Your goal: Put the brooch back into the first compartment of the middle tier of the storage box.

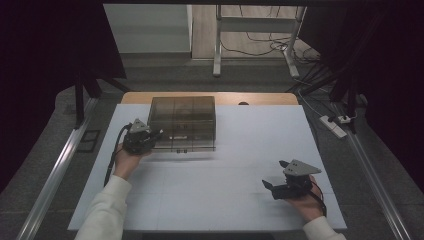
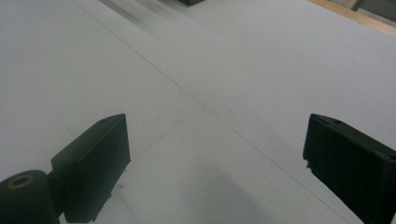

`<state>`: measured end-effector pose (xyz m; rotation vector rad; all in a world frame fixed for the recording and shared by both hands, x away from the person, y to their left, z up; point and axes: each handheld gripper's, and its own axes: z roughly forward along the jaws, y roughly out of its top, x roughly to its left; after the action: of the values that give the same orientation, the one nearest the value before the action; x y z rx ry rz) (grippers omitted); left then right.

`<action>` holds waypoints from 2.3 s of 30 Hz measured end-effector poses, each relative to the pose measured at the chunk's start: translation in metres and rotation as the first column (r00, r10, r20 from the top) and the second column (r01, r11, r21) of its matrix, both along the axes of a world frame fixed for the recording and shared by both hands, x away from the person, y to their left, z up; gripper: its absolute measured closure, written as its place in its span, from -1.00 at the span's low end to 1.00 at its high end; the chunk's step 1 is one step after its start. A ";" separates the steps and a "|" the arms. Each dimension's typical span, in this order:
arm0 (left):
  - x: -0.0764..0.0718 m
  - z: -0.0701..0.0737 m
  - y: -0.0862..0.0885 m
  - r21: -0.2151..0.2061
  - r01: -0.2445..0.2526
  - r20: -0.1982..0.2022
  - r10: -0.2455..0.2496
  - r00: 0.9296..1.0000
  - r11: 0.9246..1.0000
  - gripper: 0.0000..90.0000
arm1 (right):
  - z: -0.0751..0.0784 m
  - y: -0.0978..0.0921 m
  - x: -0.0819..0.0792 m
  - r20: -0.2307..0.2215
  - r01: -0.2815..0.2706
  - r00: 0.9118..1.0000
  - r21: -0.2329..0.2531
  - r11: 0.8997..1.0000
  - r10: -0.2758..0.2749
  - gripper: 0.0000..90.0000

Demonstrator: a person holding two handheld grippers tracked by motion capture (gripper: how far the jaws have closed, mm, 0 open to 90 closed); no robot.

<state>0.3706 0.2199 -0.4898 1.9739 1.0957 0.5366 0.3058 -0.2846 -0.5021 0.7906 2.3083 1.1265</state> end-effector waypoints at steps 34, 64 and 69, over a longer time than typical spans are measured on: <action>-0.011 0.009 -0.005 -0.017 0.048 0.004 -0.048 0.999 0.999 -0.19 | 0.000 -0.001 0.000 -0.002 0.003 1.000 0.000 1.000 -0.003 -0.84; -0.037 0.018 -0.011 -0.034 0.121 -0.003 -0.122 0.993 0.992 -0.30 | 0.000 -0.001 -0.001 0.004 0.006 1.000 0.005 1.000 -0.006 -0.84; -0.040 0.018 -0.013 -0.029 0.131 -0.006 -0.131 0.991 0.991 -0.31 | 0.000 -0.002 -0.001 0.002 0.005 1.000 0.004 1.000 -0.005 -0.84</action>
<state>0.3308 0.2067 -0.4719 2.0086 0.9649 0.4410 0.3050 -0.2862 -0.5017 0.7964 2.3015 1.1293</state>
